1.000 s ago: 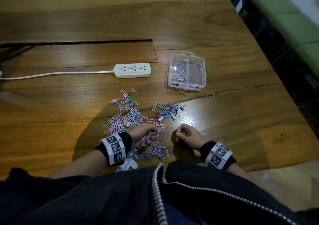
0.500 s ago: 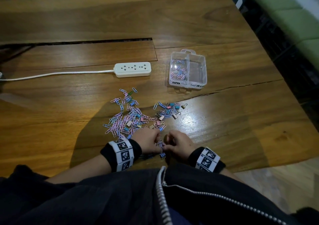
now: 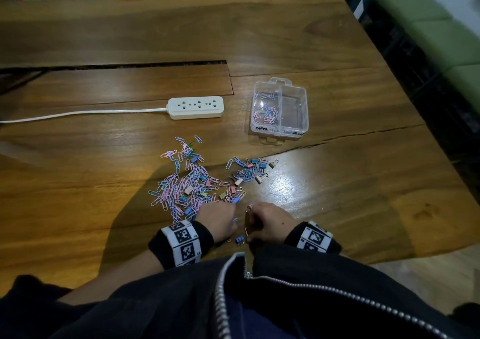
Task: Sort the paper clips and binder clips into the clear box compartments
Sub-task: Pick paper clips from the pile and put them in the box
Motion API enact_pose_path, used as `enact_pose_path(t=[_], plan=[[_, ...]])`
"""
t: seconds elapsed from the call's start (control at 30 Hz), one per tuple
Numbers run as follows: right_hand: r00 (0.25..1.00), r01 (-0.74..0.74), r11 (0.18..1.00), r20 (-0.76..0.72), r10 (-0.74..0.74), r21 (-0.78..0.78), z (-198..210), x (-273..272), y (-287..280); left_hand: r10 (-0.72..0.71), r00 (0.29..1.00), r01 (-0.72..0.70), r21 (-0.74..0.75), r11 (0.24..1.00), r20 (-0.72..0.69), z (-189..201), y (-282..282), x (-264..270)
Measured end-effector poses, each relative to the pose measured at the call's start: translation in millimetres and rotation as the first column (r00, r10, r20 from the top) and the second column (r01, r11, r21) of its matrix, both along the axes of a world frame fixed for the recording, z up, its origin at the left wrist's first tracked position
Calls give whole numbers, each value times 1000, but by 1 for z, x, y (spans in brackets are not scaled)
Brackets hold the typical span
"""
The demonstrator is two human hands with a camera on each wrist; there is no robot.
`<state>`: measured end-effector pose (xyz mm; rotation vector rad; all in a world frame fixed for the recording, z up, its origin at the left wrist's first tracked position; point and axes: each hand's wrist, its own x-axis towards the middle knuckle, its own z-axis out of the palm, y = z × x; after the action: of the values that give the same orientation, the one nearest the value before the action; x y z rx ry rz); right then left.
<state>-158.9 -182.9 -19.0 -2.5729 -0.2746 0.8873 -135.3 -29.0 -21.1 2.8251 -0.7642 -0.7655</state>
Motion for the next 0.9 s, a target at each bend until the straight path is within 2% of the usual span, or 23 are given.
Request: enact_pose_path(t=[0.1,0.17,0.23,0.3,0.37,0.43,0.5,0.53,0.6,0.67,0.77,0.9], plan=[[996,-82,997,34,82,9,-3,8,5,-11,1000,10,-71,997,-18,1,6,1],[993,-112,994,30,112,-8,-3,11,6,35,993,-52,-151,987,-110,4,12,4],[994,-105,994,6,105,-9,-4,12,7,98,960,-165,-247,955,-260,7,19,9],[999,-45,998,-19,46,35,-2,10,8,180,872,-355,-333,874,-456,11,26,16],[990,117,981,-102,-101,158,-2,8,8,255,709,-581,-339,740,-658,14,32,23],[924,365,869,-243,-296,333,2,7,8,246,526,-749,-307,588,-814,16,38,30],[833,549,687,-376,-405,476,5,6,6,166,339,-883,-252,396,-926,15,43,34],[791,610,591,-444,-420,528,7,7,5,121,276,-920,-226,319,-954,15,45,36],[731,683,431,-543,-414,590,11,10,5,69,232,-945,-208,252,-970,14,46,36],[714,700,358,-586,-384,618,15,14,6,88,247,-940,-217,264,-965,13,46,34],[701,713,308,-633,-328,630,17,20,7,169,332,-894,-252,369,-928,13,42,32],[631,776,289,-702,-330,561,16,30,2,184,354,-864,-245,440,-917,13,37,29]])
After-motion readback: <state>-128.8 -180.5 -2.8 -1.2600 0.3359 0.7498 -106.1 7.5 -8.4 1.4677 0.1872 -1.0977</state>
